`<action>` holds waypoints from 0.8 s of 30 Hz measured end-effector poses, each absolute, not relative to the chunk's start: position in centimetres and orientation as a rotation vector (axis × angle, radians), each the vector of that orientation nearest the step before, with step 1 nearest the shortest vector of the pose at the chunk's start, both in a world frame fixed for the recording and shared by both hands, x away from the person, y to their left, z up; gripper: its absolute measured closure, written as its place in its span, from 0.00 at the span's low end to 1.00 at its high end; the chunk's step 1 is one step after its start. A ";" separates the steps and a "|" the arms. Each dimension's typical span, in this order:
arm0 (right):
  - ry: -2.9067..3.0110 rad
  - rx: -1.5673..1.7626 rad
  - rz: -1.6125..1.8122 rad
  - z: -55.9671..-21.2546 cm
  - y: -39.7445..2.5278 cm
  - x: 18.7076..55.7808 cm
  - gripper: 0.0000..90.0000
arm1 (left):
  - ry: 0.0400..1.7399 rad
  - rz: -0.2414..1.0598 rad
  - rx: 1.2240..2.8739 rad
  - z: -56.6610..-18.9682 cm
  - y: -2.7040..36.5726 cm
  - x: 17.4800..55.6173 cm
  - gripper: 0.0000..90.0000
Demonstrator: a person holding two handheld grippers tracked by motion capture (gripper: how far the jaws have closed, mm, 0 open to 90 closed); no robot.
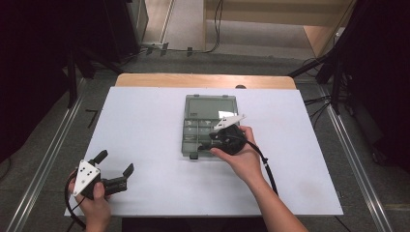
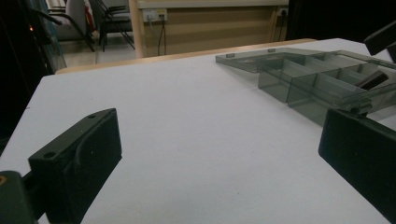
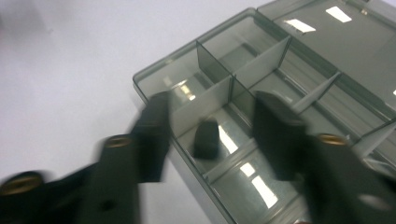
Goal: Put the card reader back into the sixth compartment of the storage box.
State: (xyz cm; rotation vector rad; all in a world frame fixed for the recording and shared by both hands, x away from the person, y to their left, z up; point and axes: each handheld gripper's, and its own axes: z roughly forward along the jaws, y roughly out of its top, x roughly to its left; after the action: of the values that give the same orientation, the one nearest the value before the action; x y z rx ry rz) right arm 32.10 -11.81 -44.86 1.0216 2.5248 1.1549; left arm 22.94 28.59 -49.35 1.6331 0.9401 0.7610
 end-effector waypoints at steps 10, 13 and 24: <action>2.473 1.018 1.250 -44.1 -13.5 31.4 0.00 | 0.940 0.762 1.634 -49.4 28.6 22.9 0.00; 2.465 1.008 1.261 -44.1 -14.0 30.9 0.00 | 0.940 0.762 1.635 -49.4 28.6 22.9 0.00; 2.427 0.978 1.303 -43.6 -15.9 29.4 0.00 | 0.942 0.762 1.633 -49.4 28.6 22.9 0.00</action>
State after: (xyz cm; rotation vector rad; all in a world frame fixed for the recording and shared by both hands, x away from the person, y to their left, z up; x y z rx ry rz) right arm 29.44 -15.95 -43.64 0.9776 2.4267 1.3025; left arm 22.93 28.57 -49.36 1.6332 0.9423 0.7623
